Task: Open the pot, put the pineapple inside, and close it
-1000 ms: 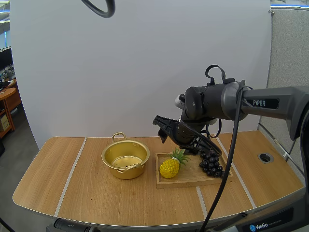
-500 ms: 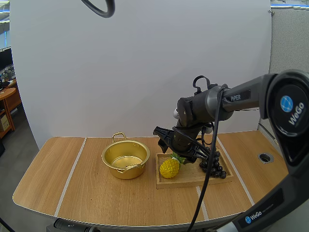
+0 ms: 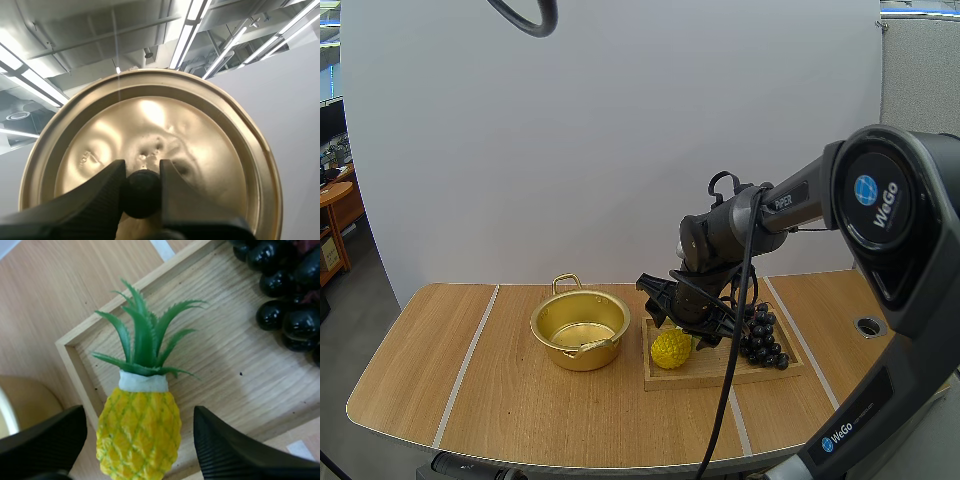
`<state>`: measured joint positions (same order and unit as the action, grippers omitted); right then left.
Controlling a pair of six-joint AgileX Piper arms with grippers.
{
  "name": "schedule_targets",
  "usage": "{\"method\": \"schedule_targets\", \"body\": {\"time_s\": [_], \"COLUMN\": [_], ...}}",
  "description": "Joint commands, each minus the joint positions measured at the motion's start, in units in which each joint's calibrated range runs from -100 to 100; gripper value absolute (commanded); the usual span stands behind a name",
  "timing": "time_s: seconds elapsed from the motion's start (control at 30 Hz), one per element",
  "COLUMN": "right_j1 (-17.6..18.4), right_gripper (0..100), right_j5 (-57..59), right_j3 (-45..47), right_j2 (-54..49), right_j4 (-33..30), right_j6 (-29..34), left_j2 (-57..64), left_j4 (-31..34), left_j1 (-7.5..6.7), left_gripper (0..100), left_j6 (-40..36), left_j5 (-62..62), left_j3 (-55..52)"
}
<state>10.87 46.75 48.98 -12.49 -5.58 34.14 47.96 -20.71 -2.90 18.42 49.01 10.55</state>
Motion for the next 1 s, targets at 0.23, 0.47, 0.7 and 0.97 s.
{"method": "schedule_targets", "body": {"time_s": [0.23,0.47,0.7,0.97], "right_j1": [0.2,0.2,0.2,0.5], "right_gripper": [100,100,100,0], "right_j5": [-5.5,-7.9,-6.2,-3.0], "right_j3": [-0.3,-0.3,-1.6,-3.8], "right_j2": [4.0,7.6,8.1,7.2], "right_j4": [-0.8,-0.8,-0.8,-0.8], "right_j6": [0.9,0.9,1.3,0.9], "left_j2": [0.2,0.2,0.2,0.2], "left_j4": [0.2,0.2,0.2,0.2], "left_j1": [0.01,0.01,0.01,0.01], "left_gripper": [0,0,0,0], "left_j6": [-0.4,-0.4,-0.4,-0.4], "left_j5": [-2.0,-2.0,-2.0,-2.0], "left_j3": [0.4,0.4,0.4,0.4]}}
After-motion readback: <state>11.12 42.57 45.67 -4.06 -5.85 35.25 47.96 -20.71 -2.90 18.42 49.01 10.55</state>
